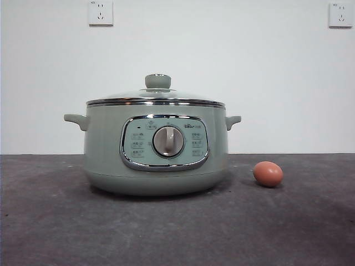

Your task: Pick up the egg,open the lid,put the egg in the pot,close the lid

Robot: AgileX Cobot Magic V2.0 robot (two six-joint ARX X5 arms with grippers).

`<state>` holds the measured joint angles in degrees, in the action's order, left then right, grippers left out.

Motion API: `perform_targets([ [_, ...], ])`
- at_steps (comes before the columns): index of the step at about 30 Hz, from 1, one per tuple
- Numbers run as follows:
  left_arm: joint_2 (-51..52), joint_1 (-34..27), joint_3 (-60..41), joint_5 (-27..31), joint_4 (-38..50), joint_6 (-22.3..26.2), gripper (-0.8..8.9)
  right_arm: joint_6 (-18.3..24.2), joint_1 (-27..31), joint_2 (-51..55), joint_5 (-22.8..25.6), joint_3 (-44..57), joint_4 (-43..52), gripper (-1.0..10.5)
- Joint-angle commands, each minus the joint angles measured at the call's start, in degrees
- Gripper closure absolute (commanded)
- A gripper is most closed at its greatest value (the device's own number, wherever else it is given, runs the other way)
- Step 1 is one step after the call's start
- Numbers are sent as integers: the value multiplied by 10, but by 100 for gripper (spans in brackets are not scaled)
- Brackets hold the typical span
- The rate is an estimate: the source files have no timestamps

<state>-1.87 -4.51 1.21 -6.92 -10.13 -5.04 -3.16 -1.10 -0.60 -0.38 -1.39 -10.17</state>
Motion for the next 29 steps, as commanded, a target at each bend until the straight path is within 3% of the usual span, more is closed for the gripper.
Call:
perform_targets([
  [1,0,-2,19,-17,-10,-23,821,-60,0,1,-5,-10,12,956],
  [8,-23,-2,94,-25,-56,-77,821,-104,0,-16,-31,-76,8,958],
  [14,-71,-2,182,-66,-76,-78,820,-101,0,-76,-68,-191,-48,958],
  [25,-208,-2,399,-173,-227,-20,820,2,0,-252,-144,-445,-257,958],
  [29,-253,7,477,-177,-286,8,820,27,0,-306,-176,-521,-327,958],
])
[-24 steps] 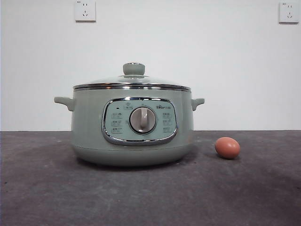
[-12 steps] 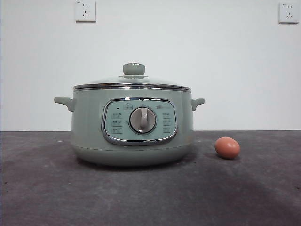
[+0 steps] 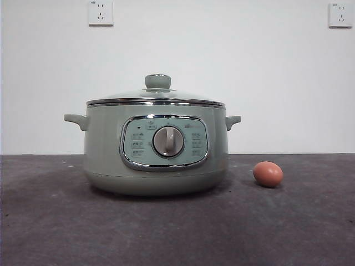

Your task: Pick up the egg,open the lid,put the egg in the pot,close the lid

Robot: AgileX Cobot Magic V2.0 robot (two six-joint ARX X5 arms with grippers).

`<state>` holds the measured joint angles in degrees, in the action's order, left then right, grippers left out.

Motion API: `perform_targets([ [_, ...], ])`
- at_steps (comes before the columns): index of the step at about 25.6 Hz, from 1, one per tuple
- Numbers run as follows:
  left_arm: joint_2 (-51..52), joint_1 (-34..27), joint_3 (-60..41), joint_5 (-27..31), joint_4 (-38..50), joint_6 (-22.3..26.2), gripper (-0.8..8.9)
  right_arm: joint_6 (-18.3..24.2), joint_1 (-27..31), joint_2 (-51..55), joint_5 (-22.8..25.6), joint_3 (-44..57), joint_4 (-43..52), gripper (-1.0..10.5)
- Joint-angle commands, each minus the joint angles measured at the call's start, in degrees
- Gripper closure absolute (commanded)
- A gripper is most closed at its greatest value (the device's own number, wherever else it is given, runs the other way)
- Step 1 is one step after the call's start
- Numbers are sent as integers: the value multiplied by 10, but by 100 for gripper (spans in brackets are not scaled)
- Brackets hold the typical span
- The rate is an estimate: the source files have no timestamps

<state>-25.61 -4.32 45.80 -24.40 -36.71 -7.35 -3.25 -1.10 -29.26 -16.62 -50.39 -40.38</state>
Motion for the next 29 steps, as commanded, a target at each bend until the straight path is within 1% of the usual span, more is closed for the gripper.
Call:
perform_targets([
  [1,-26,8,50,-3,-36,38,820,33,0,-33,-23,-49,-44,958],
  [5,-60,27,109,-3,-94,66,820,56,0,-73,-44,-103,-109,958],
  [8,-76,43,131,-2,-116,77,821,70,0,-91,-45,-124,-141,958],
  [11,-85,56,137,-2,-121,79,821,80,0,-100,-45,-133,-156,957],
  [16,-96,64,137,-4,-121,79,817,80,0,-100,-45,-133,-156,939],
  [17,-99,64,138,-14,-120,79,811,80,0,-100,-45,-133,-156,904],
  [18,-101,64,138,-23,-119,78,790,80,0,-100,-44,-133,-156,785],
  [19,-104,64,138,-31,-117,78,681,80,0,-100,-44,-133,-156,622],
  [20,-105,64,138,-38,-116,78,483,80,0,-100,-44,-133,-156,453],
  [21,-108,64,138,-44,-116,78,244,80,0,-100,-44,-133,-156,327],
  [22,-110,64,138,-43,-116,78,91,79,0,-100,-44,-133,-156,282],
  [23,-113,64,138,-44,-116,78,55,80,0,-102,-44,-133,-156,284],
  [29,-135,64,138,-46,-116,78,58,80,0,-111,-44,-134,-159,285],
])
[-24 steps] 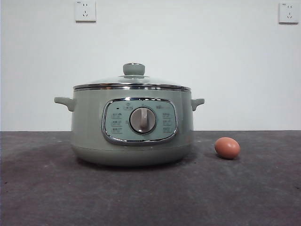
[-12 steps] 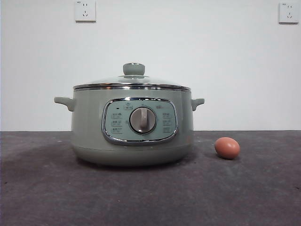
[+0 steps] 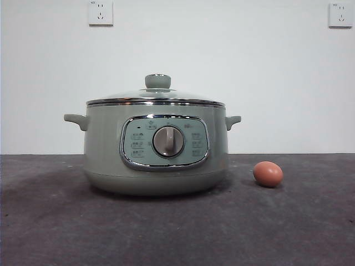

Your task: Pick up the egg,open the lid,put the egg in the pot,close the lid

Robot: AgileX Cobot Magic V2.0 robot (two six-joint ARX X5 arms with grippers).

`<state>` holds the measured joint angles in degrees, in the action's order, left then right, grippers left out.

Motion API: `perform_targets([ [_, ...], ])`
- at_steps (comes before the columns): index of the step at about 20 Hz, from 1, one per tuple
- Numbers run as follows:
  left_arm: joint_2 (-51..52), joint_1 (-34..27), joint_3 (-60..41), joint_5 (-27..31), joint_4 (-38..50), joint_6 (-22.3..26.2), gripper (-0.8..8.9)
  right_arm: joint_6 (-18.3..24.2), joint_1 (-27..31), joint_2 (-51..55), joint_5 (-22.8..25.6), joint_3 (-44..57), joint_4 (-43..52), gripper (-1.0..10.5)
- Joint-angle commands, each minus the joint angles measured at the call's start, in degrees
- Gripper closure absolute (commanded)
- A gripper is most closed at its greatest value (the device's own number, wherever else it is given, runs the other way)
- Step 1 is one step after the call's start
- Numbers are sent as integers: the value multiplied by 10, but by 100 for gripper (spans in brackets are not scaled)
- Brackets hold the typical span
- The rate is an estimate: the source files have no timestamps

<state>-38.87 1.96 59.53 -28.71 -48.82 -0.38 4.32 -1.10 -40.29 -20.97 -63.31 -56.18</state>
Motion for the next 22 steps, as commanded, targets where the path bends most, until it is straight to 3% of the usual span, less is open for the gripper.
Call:
perform_targets([
  [1,-7,2,2,-3,5,9,58,4,0,-3,-1,-4,0,285],
  [6,-68,24,26,-2,37,9,59,3,-1,-26,-1,-4,2,285],
  [13,-268,127,153,5,112,22,59,2,-1,-79,-10,-5,9,285],
  [22,-534,210,359,106,107,63,59,2,-1,-98,-12,-5,9,285],
])
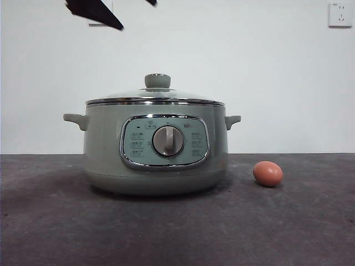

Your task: Pick up the egg,open the lid,put the egg in the pot,close the lid

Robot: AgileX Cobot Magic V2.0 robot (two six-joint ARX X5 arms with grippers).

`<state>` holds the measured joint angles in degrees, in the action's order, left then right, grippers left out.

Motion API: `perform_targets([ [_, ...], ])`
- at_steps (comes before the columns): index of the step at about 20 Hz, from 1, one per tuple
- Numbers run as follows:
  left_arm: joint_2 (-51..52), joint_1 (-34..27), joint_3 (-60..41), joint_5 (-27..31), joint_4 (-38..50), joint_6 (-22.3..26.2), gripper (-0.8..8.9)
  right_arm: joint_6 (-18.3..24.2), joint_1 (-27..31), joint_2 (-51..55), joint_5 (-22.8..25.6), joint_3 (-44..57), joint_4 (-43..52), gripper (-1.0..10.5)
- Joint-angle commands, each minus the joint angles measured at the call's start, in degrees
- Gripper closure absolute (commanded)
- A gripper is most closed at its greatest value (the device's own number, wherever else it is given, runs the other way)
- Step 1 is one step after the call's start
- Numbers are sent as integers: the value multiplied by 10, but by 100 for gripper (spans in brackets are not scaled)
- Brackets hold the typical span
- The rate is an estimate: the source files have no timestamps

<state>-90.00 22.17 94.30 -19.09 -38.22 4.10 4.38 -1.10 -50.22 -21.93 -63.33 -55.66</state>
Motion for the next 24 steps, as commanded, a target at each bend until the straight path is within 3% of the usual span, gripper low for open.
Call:
perform_targets([
  [1,-39,12,17,18,2,26,60,2,-1,1,-2,-5,3,285],
  [10,-133,34,18,43,4,41,60,2,-1,-8,-2,-5,4,286],
  [19,-151,38,18,70,-13,40,73,1,-1,-23,-2,-5,17,287],
  [22,-151,38,18,70,-14,40,345,1,-1,-25,-2,-5,17,287],
  [24,-151,40,18,67,-14,40,381,2,-1,-25,-2,-5,17,287],
])
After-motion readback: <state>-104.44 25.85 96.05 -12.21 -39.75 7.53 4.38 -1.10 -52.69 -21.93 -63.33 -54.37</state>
